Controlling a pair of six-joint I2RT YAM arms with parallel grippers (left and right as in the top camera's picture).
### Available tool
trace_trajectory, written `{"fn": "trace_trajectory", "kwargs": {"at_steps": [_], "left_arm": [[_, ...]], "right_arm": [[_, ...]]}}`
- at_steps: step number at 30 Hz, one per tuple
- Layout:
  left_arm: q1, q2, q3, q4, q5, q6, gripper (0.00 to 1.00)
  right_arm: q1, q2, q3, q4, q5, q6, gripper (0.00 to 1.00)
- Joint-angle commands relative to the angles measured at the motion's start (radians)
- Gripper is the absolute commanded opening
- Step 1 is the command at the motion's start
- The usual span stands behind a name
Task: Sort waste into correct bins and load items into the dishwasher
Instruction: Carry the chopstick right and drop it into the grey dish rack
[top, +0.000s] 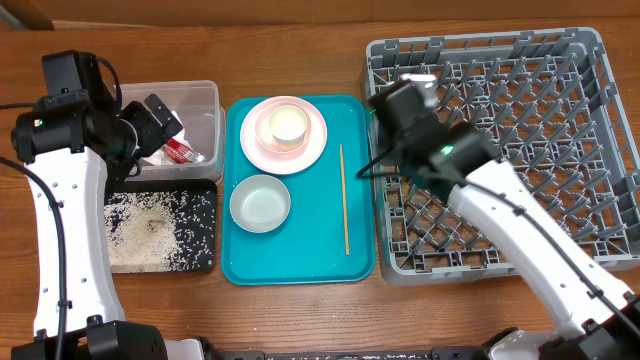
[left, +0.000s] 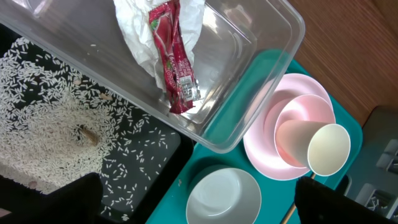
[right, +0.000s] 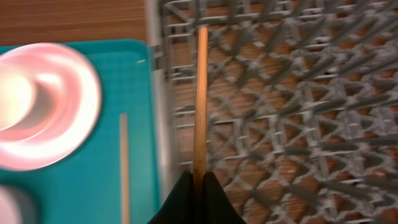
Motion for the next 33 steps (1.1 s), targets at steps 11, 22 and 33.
{"fn": "trace_trajectory", "kwargs": {"at_steps": [11, 22, 33], "left_arm": [[0.002, -0.017, 0.014, 0.002, 0.0, -0.01, 1.0], [0.002, -0.017, 0.014, 0.002, 0.0, -0.01, 1.0], [0.002, -0.017, 0.014, 0.002, 0.0, -0.01, 1.0]], "right_arm": [[-0.183, -0.003, -0.125, 0.22, -0.129, -0.237, 0.04], [-0.19, 0.003, -0.229, 0.361, -0.129, -0.259, 0.04], [-0.194, 0.005, -0.286, 0.424, -0.129, -0.259, 0.04]]}}
